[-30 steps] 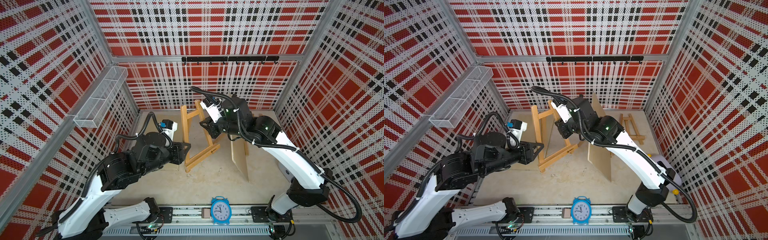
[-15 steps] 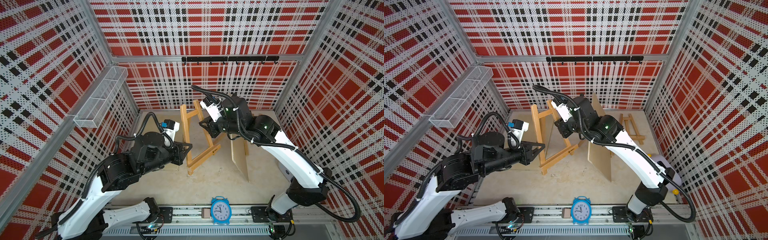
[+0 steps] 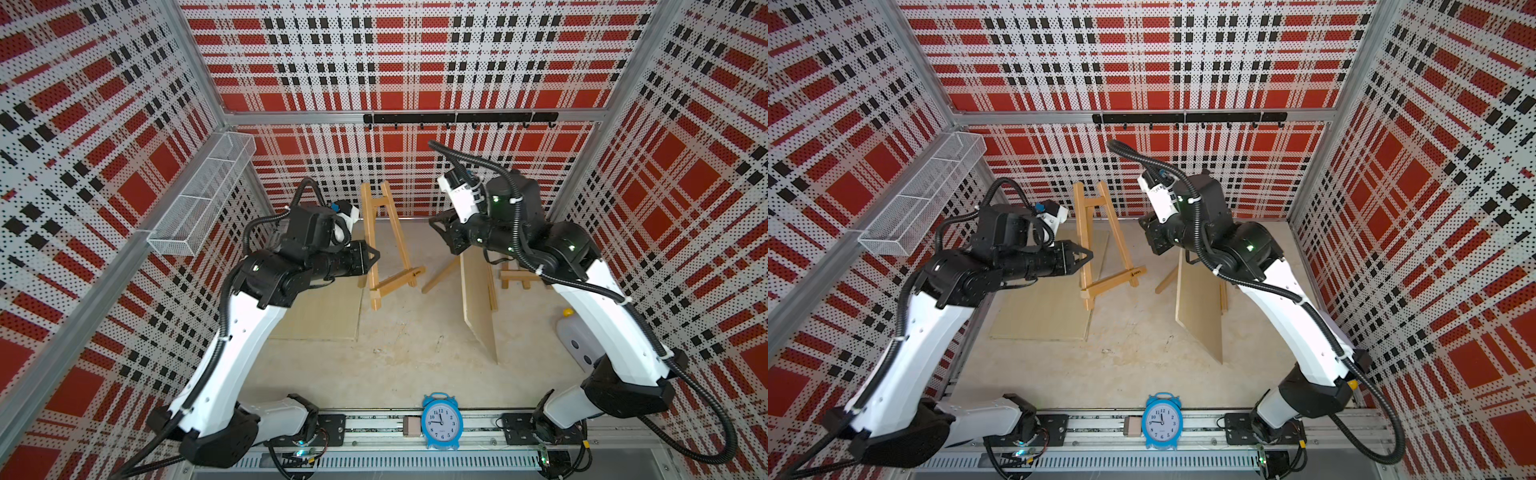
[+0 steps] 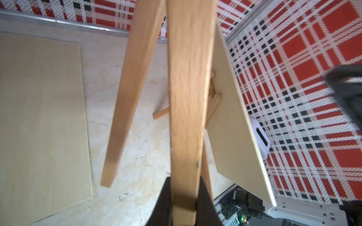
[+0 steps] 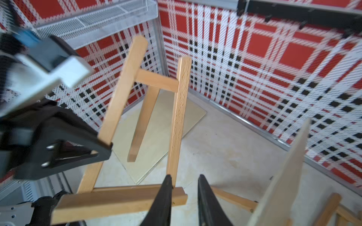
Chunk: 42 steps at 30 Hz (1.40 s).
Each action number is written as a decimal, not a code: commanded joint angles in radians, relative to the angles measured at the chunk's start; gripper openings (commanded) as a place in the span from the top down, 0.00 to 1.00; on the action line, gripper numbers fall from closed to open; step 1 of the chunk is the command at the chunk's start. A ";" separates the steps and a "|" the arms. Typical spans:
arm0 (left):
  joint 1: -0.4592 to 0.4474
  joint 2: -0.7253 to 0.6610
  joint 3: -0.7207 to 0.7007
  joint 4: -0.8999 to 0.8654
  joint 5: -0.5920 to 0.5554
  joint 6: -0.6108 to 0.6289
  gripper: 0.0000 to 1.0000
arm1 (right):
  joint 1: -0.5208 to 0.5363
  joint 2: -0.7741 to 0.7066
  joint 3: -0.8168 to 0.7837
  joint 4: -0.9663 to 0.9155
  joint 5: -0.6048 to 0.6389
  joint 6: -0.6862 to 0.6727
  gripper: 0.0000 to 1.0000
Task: Disassemble the easel
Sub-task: Place the easel at the center of the board.
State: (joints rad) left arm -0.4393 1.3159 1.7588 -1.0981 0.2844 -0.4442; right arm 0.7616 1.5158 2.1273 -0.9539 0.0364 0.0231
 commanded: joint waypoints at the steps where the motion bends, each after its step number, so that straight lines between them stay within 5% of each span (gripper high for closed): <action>1: 0.072 0.019 0.059 0.015 0.157 0.082 1.00 | -0.008 -0.066 0.019 -0.012 0.033 -0.046 0.73; 11: 0.162 0.244 0.110 0.017 0.231 0.157 1.00 | -0.103 -0.063 -0.026 -0.003 0.005 -0.046 0.72; 16: 0.168 0.467 0.301 -0.066 0.251 0.223 1.00 | -0.156 -0.037 -0.025 0.029 0.000 -0.012 0.72; 26: 0.240 0.858 0.657 -0.059 0.579 0.197 1.00 | -0.167 -0.027 -0.113 0.124 0.088 0.032 0.72; 35: 0.279 1.013 0.709 0.123 0.796 0.051 1.00 | -0.166 0.041 -0.085 0.135 0.116 0.061 0.72; 42: 0.271 1.051 0.585 0.516 0.921 -0.232 1.00 | -0.167 0.088 -0.058 0.135 0.121 0.069 0.72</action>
State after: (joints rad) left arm -0.1589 2.3608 2.3608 -0.8360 1.0664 -0.5297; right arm 0.5980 1.5982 2.0293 -0.8631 0.1425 0.0795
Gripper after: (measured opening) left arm 0.170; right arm 0.279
